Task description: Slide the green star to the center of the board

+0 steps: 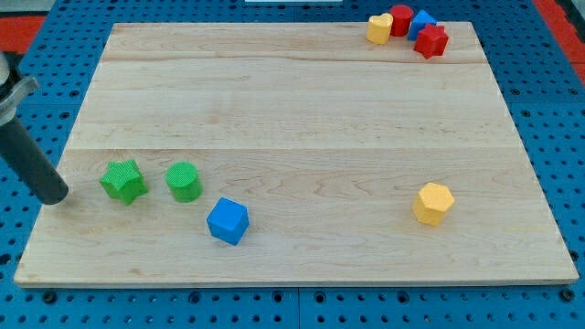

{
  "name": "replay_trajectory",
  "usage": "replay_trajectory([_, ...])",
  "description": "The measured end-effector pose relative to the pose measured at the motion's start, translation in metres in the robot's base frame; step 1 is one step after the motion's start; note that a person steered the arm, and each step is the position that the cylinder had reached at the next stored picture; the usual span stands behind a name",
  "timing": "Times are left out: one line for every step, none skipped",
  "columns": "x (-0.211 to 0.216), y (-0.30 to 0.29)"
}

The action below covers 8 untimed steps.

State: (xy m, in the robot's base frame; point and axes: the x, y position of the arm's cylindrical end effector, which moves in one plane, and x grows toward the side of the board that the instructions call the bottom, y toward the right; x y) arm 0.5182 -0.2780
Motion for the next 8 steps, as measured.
replay_trajectory([0.002, 0.01])
replay_trajectory([-0.003, 0.034])
replay_trajectory([-0.004, 0.059])
replay_trajectory([-0.005, 0.08])
replay_trajectory([-0.013, 0.09])
replay_trajectory([-0.026, 0.089])
replay_trajectory([-0.038, 0.089])
replay_trajectory([-0.053, 0.091])
